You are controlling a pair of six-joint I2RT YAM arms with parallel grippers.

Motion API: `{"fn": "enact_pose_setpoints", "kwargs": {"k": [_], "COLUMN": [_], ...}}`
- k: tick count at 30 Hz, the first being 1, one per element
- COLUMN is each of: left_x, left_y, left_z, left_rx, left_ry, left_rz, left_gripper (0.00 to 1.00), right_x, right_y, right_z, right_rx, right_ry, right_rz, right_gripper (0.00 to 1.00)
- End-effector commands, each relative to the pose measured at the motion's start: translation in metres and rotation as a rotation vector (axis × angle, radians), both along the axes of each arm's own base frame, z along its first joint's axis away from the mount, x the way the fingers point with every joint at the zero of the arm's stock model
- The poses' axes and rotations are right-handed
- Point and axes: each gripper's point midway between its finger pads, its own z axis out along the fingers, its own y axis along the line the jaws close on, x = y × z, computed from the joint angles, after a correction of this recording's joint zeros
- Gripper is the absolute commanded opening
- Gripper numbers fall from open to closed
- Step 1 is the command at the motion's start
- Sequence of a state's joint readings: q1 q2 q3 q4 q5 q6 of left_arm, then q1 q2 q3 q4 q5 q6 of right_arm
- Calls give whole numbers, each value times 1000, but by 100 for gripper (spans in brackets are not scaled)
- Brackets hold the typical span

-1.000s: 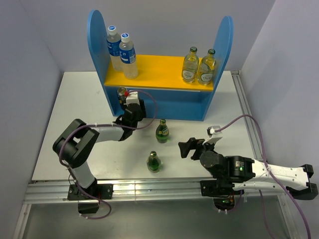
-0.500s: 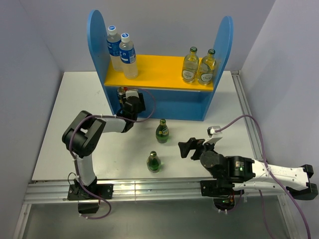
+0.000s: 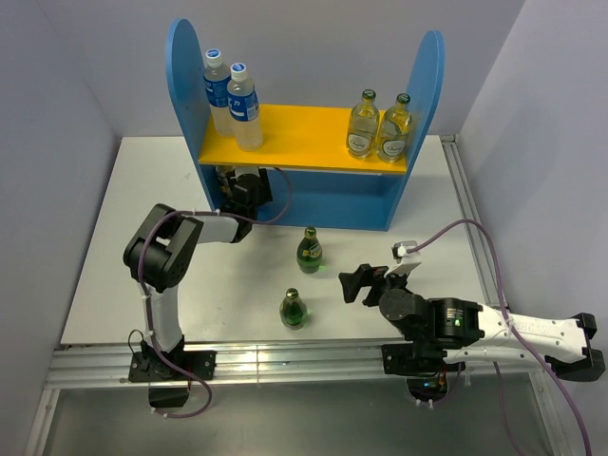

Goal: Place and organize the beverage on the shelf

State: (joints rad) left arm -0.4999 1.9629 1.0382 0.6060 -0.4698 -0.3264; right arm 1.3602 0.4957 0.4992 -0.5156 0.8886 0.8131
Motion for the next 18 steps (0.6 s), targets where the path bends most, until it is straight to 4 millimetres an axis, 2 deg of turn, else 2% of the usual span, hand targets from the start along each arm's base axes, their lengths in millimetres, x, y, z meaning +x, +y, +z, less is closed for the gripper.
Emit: {"fn": "enact_pose_setpoints", "kwargs": {"k": [1, 10, 14, 15, 16, 18], "left_x": [29, 48, 45, 43, 40, 35], "left_y": [2, 14, 15, 14, 15, 17], "left_z": [55, 50, 52, 52, 49, 54], "left_rx": [-68, -63, -63, -65, -63, -67], "left_ry": [-154, -141, -131, -129, -121, -126], "left_rz": [21, 45, 42, 34, 31, 31], "left_gripper": [0, 0, 1, 2, 9, 12], "right_x": [1, 1, 2, 2, 2, 2], "right_y": [4, 5, 4, 5, 5, 4], "right_z": [7, 6, 6, 6, 6, 5], "right_rx": [29, 26, 21, 19, 19, 20], "right_ry": [-11, -8, -9, -9, -9, -9], "right_rz": [-2, -2, -8, -8, -7, -11], "right_gripper": [99, 99, 99, 99, 99, 99]}}
